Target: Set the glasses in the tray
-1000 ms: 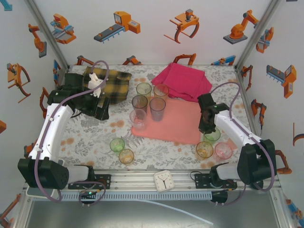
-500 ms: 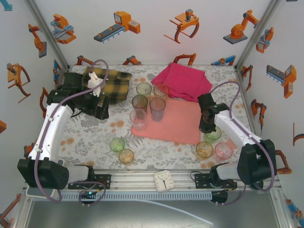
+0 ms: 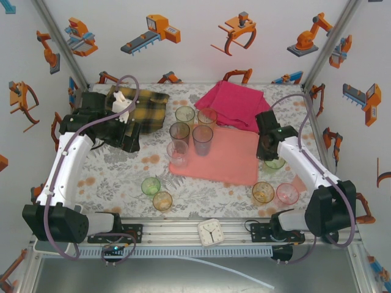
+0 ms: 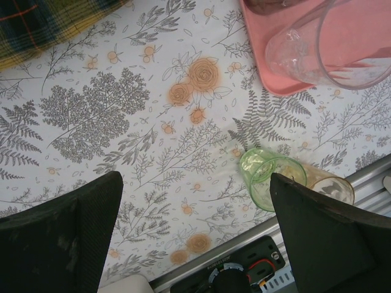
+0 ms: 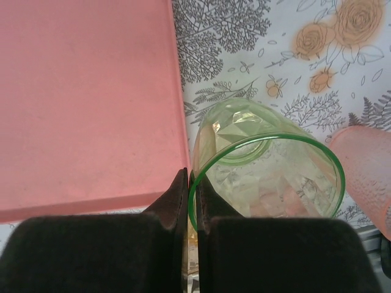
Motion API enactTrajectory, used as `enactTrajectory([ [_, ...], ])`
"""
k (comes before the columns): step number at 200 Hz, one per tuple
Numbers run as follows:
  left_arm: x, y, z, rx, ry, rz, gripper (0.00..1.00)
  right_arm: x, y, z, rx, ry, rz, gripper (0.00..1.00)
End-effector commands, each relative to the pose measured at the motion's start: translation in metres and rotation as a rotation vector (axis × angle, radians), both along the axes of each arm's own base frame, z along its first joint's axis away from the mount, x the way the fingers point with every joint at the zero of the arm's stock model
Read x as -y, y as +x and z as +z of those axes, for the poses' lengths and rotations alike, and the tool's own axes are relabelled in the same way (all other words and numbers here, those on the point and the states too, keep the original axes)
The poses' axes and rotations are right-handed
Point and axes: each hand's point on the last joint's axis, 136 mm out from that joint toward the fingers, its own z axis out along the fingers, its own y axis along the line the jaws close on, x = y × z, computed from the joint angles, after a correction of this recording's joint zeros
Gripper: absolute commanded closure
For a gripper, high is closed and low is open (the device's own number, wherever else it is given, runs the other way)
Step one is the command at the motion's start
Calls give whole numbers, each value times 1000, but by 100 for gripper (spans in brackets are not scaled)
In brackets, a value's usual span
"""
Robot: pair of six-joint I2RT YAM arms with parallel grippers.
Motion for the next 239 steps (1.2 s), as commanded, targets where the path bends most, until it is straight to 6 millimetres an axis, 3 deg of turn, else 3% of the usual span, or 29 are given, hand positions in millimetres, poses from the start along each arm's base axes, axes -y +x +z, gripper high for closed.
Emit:
enactTrajectory([
  [1,-1,3,5,2,-2,21,2,2,8,8,-6,-29,24,94],
  [74,-3,7,4,-2,7,32,2,-6,15,23,5,-9,70,94],
  [124,0,12,5,-13,-8,35,2,-25,17,41,24,-9,123,94],
  [184,1,14,6,-13,-21,40,2,-74,11,63,57,-28,234,94],
  [239,2,17,5,-22,-28,49,2,-137,-10,69,81,-11,356,94],
])
